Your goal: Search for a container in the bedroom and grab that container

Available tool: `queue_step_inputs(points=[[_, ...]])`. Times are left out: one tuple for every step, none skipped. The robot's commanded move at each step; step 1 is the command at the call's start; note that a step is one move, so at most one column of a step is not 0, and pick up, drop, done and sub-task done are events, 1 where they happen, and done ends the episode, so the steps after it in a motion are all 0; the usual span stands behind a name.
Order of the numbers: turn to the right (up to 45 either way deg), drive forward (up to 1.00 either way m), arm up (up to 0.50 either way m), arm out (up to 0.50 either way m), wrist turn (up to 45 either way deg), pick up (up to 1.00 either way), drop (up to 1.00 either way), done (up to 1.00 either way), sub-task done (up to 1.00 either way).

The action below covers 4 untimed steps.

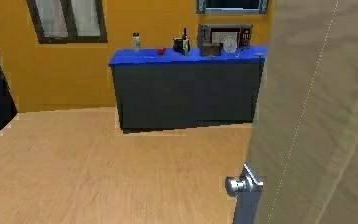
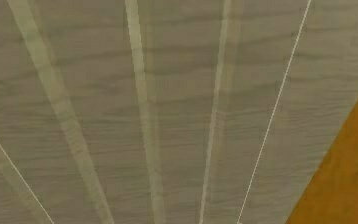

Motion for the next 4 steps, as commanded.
queue_step_inputs(points=[[-45.0, 0.00, 0.00, 0.00, 0.0, 0.00, 0.00, 0.00, 0.00], [-21.0, 0.00, 0.00, 0.00, 0.0, 0.00, 0.00, 0.00, 0.00], [0.0, 0.35, 0.00, 0.00, 0.0, 0.00, 0.00, 0.00, 0.00], [45.0, 0.00, 0.00, 0.00, 0.0, 0.00, 0.00, 0.00, 0.00]])
